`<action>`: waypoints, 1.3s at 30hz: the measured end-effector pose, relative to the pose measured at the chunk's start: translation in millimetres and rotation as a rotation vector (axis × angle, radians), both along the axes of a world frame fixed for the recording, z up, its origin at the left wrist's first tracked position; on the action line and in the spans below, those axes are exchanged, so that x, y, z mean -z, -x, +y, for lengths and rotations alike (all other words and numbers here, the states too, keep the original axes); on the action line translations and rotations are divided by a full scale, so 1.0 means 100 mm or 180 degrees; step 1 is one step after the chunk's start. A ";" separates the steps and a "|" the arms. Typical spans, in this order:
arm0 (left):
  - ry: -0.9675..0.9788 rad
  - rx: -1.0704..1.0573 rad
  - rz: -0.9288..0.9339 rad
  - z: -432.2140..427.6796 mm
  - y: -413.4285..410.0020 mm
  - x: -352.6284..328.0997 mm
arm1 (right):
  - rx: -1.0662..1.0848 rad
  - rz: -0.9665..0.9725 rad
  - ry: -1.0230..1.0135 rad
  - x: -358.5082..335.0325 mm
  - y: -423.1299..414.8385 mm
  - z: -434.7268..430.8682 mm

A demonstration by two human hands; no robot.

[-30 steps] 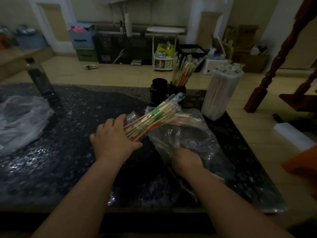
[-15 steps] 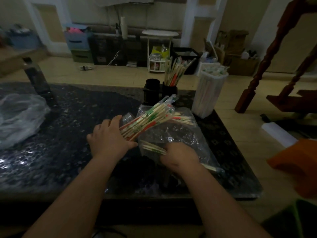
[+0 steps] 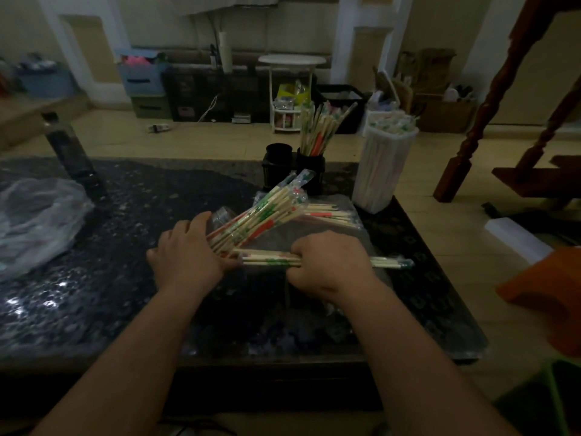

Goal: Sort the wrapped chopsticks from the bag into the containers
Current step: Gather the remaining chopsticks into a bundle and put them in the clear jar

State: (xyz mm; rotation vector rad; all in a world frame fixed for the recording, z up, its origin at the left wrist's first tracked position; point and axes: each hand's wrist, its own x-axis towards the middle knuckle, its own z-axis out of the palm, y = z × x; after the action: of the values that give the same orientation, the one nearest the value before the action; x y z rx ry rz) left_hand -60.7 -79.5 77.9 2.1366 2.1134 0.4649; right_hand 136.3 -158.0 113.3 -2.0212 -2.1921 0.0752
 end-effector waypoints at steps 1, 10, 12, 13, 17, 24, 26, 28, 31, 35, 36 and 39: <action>0.0006 -0.0008 -0.0008 0.00 0.00 0.00 | -0.0015 0.0020 -0.0148 -0.01 0.01 0.00; 0.0022 0.0112 -0.0088 -0.01 0.03 0.03 | -0.0195 0.0245 -0.1698 0.11 0.09 0.10; 0.0013 0.0070 -0.0090 0.00 0.03 0.04 | -0.0192 0.0328 -0.2009 0.15 0.08 0.13; 0.0004 0.0063 -0.0081 0.00 0.03 0.05 | -0.0220 0.0395 -0.2128 0.18 0.07 0.16; 0.0003 0.0087 -0.0051 0.03 0.03 0.05 | -0.0431 0.0513 -0.2514 0.28 0.00 0.25; -0.0022 0.0106 0.0022 0.07 0.03 0.05 | 0.0382 0.0200 -0.2867 0.20 -0.04 0.20; -0.0044 0.0130 0.0058 0.08 0.04 0.07 | 0.0299 0.0423 -0.3013 0.20 -0.05 0.22; -0.0049 0.0132 0.0090 0.09 0.04 0.09 | 0.0094 0.0636 -0.3065 0.24 -0.06 0.26; -0.0037 0.0124 0.0171 0.10 0.03 0.12 | 0.0101 0.0787 -0.2878 0.35 -0.06 0.31; -0.0080 0.0157 0.0229 0.10 0.04 0.13 | 0.0253 0.2002 -0.3005 0.35 -0.03 0.33; -0.0076 0.0172 0.0226 0.10 0.04 0.13 | 0.0290 0.2203 -0.3204 0.33 -0.03 0.34; -0.0055 0.0199 0.0218 0.10 0.03 0.13 | 0.0346 0.2763 -0.3392 0.26 -0.01 0.37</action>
State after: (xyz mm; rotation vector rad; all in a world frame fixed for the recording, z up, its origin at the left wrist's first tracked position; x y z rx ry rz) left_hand -63.7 -69.2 64.5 2.2517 2.0774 0.4110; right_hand 136.9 -121.3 87.0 -1.1389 -1.1461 -0.1661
